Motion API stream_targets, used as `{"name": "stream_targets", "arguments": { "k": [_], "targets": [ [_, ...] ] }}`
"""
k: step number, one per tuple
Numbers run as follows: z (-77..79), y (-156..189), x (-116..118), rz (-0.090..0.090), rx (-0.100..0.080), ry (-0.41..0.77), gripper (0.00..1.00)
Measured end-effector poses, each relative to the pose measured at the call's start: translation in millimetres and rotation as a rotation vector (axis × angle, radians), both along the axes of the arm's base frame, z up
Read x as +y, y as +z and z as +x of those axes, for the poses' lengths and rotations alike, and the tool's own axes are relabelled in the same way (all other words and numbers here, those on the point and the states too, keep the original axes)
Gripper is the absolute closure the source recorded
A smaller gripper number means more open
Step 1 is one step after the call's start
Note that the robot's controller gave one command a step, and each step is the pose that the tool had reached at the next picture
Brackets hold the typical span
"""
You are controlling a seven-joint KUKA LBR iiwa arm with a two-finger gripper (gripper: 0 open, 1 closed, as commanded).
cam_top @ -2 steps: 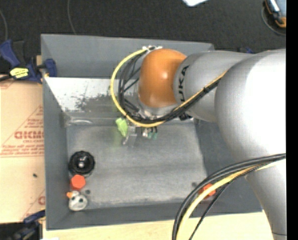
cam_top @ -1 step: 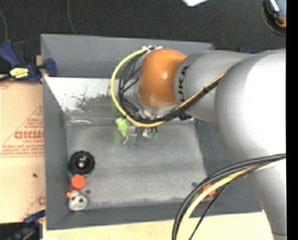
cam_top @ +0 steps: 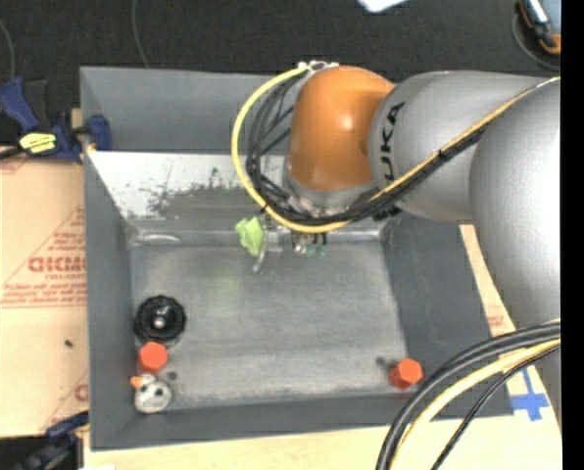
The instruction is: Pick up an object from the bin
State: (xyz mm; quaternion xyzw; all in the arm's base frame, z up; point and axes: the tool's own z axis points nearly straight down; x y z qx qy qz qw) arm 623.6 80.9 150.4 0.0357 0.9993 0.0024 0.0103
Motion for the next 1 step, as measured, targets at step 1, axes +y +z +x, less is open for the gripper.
{"name": "stream_targets", "arguments": {
  "k": [1],
  "targets": [
    [-7.7,83.9,3.8,-0.003,0.011,0.020,1.00]
  ]
}}
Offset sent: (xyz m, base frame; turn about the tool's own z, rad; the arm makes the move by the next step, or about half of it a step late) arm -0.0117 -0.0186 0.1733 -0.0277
